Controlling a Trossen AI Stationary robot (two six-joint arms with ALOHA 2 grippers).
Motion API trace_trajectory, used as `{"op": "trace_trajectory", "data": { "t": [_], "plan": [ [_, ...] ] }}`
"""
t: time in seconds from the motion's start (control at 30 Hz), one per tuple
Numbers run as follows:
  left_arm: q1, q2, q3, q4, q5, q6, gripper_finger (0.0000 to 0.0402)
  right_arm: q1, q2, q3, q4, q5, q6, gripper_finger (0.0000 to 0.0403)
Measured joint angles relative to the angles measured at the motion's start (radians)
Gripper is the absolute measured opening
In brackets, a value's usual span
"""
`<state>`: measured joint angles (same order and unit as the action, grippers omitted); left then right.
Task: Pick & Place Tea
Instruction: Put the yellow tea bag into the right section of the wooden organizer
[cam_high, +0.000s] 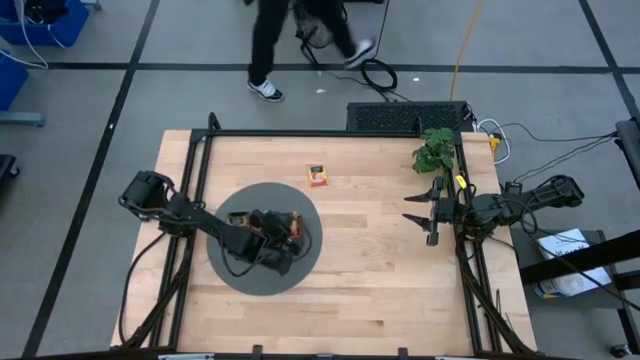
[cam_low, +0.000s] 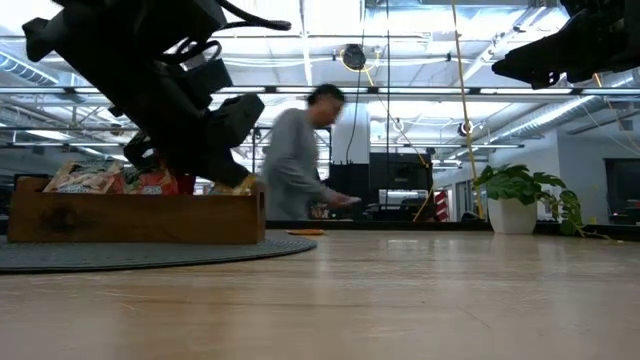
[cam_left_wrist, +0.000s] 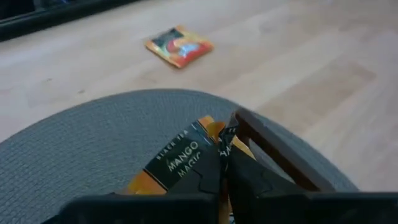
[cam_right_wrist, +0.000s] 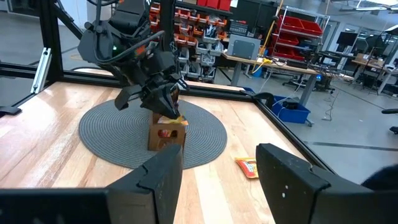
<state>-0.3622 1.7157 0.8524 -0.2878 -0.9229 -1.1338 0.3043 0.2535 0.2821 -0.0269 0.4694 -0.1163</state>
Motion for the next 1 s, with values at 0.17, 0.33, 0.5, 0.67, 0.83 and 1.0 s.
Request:
{"op": "trace_trajectory", "data": {
  "t": [0.17, 0.33, 0.5, 0.67, 0.83, 1.0],
  "plan": [
    [0.023, 0.000, 0.000, 0.002, 0.063, 0.013, 0.0065, 0.000, 0.000, 0.000, 0.000, 0.000, 0.000, 0.0187],
    [0.035, 0.000, 0.000, 0.006, 0.062, 0.015, 0.0114, 0.000, 0.000, 0.000, 0.000, 0.000, 0.000, 0.0187],
    [0.034, 0.000, 0.000, 0.026, 0.063, 0.038, 0.0170, 0.000, 0.000, 0.000, 0.000, 0.000, 0.000, 0.0187],
    [0.033, -0.022, 0.001, 0.032, 0.113, 0.090, 0.0221, 0.000, 0.000, 0.000, 0.000, 0.000, 0.000, 0.0187],
    [0.036, -0.101, 0.002, 0.038, 0.142, 0.180, 0.0261, 0.000, 0.000, 0.000, 0.000, 0.000, 0.000, 0.0187],
    [0.047, -0.219, 0.003, 0.032, 0.108, 0.332, 0.0286, 0.000, 0.000, 0.000, 0.000, 0.000, 0.000, 0.0187]
  ]
}}
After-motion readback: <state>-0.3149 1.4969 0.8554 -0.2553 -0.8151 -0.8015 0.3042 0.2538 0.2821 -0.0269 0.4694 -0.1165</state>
